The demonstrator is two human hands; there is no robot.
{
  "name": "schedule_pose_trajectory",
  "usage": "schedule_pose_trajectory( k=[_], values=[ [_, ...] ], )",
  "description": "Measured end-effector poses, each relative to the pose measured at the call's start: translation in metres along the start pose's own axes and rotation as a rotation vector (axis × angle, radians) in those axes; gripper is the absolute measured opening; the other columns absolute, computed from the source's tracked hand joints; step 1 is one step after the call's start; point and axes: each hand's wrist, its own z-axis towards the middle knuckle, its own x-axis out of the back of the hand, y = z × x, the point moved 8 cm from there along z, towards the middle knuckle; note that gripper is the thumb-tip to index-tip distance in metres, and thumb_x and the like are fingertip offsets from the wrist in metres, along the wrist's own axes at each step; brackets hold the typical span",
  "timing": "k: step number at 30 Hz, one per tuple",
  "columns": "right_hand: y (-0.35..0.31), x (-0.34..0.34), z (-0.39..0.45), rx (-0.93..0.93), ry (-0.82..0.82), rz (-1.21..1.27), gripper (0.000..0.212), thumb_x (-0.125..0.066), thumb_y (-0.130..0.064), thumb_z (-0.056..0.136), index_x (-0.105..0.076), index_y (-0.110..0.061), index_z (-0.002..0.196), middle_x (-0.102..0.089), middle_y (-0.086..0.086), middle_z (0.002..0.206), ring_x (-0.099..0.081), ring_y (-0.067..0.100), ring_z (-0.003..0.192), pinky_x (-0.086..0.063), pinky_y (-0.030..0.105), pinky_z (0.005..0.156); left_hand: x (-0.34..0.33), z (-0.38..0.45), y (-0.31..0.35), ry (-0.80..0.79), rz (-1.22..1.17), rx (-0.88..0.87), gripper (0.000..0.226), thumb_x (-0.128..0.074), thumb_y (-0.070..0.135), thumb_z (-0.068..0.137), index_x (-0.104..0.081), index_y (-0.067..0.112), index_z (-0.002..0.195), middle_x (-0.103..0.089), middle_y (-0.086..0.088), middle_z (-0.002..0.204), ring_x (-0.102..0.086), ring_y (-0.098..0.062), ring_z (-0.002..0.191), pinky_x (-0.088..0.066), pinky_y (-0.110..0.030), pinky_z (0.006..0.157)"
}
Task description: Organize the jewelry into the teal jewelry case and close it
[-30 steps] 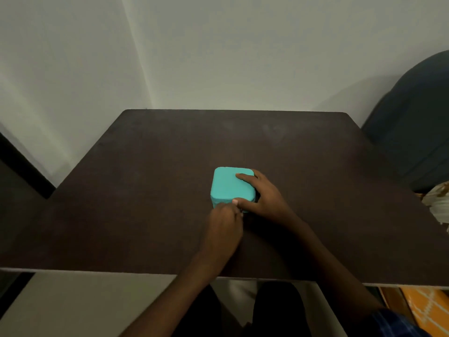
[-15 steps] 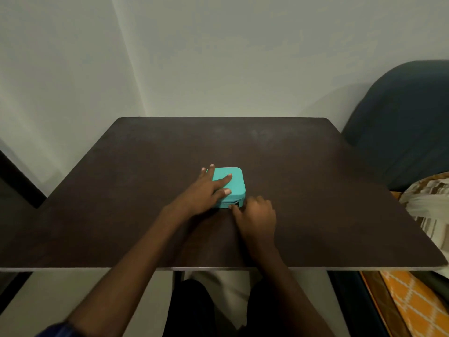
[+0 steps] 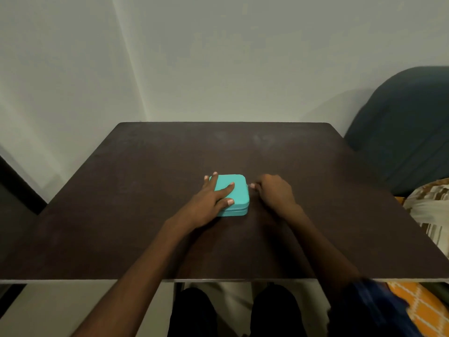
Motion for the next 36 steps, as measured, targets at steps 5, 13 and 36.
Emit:
schedule_pose_trajectory(
  k=[5, 13, 36],
  values=[
    [-0.043, 0.014, 0.043, 0.184, 0.006, -0.014, 0.026, -0.049, -0.024, 0.094, -0.067, -0.012, 0.109, -0.069, 0.011, 0.104, -0.062, 0.026, 0.091, -0.052, 0.038, 0.080, 0.001, 0.000, -0.001, 0.024, -0.030, 0.017, 0.053, -0.036, 0.043, 0.097, -0.020, 0.033, 0.147, 0.010, -0.008, 0.158, 0.012, -0.029, 0.145, -0.008, -0.048, 0.116],
    [-0.059, -0.037, -0.120, -0.198, 0.125, 0.959, 0.092, -0.062, -0.045, 0.083, 0.000, -0.028, 0.149, -0.018, 0.006, 0.157, -0.022, 0.022, 0.142, -0.029, 0.039, 0.112, 0.026, 0.020, -0.034, 0.187, -0.546, -0.062, 0.049, -0.051, 0.036, 0.094, -0.034, 0.041, 0.139, -0.026, 0.004, 0.153, -0.021, -0.014, 0.143, -0.023, -0.038, 0.116],
    [-0.120, -0.066, 0.142, 0.234, -0.105, 0.572, 0.082, -0.034, -0.069, 0.085, -0.013, -0.021, 0.149, -0.013, 0.012, 0.157, -0.020, 0.027, 0.143, -0.020, 0.028, 0.113, 0.097, 0.091, -0.172, 0.665, -0.206, 0.381, 0.078, -0.031, 0.058, 0.079, -0.025, 0.021, 0.147, -0.007, -0.019, 0.156, 0.002, -0.037, 0.144, 0.000, -0.047, 0.116]
  ],
)
